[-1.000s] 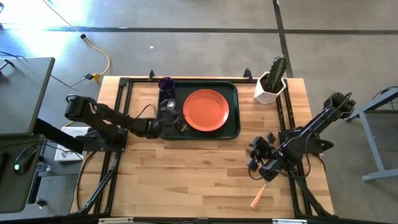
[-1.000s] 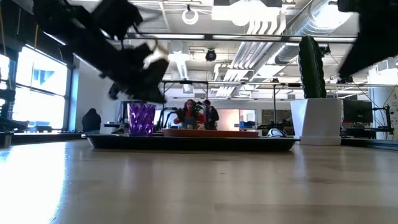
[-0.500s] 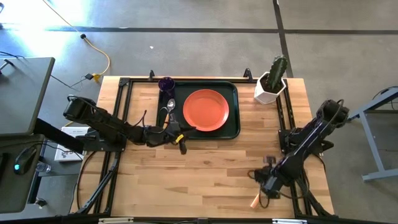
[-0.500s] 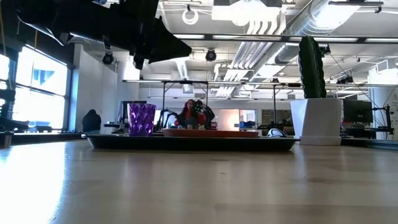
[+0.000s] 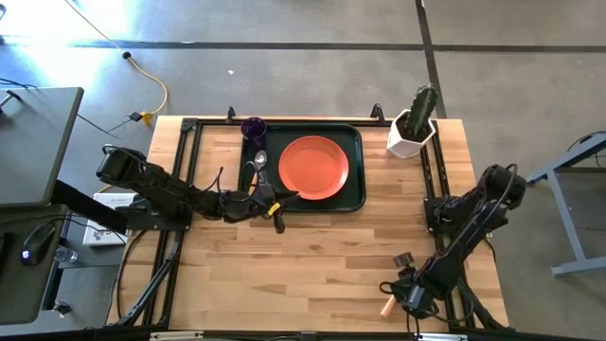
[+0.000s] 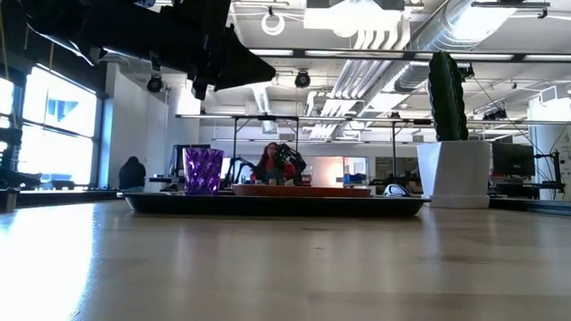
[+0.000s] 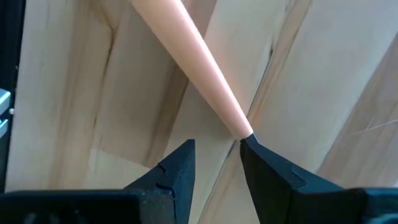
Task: Pick and place plate/cup/fork/spoon on tray
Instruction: Put the fork on the left side of the serving tray, between the plate and the spoon
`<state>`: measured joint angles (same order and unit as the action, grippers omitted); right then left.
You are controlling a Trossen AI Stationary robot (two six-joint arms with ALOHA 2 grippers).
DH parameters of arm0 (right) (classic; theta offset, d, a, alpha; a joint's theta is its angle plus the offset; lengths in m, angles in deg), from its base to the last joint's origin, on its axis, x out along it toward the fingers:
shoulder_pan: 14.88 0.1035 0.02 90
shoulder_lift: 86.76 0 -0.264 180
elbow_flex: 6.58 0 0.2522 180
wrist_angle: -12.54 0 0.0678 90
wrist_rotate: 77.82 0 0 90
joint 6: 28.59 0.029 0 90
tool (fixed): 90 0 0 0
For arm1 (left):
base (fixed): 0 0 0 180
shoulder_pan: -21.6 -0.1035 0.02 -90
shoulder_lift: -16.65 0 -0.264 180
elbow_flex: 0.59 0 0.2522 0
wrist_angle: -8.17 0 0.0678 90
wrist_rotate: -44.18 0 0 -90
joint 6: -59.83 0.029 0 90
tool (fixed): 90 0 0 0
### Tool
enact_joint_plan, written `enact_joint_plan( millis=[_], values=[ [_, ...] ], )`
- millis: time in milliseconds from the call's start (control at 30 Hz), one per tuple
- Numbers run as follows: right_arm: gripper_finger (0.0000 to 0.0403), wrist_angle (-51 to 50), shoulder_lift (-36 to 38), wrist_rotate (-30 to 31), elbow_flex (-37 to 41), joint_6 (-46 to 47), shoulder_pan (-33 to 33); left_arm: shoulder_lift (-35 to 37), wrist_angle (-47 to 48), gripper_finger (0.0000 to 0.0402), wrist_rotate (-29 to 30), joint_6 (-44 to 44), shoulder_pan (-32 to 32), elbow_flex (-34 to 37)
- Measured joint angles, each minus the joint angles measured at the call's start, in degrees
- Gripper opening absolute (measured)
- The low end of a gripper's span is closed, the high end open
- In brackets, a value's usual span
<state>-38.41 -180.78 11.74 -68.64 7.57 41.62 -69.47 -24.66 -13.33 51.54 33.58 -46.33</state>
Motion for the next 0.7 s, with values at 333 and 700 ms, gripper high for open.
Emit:
enact_joint_plan(
  millis=[333,700],
  values=[
    [0.0128,-8.88,0.75,6.13,-6.16,-3.32,-0.11,0.0,0.0,0.0042,1.27,-0.02,0.0,0.0],
    [0.0128,-16.16,0.09,10.1,-7.04,-5.76,-0.09,0.0,0.32,0.0043,1.39,-0.02,0.0,0.0]
  ],
)
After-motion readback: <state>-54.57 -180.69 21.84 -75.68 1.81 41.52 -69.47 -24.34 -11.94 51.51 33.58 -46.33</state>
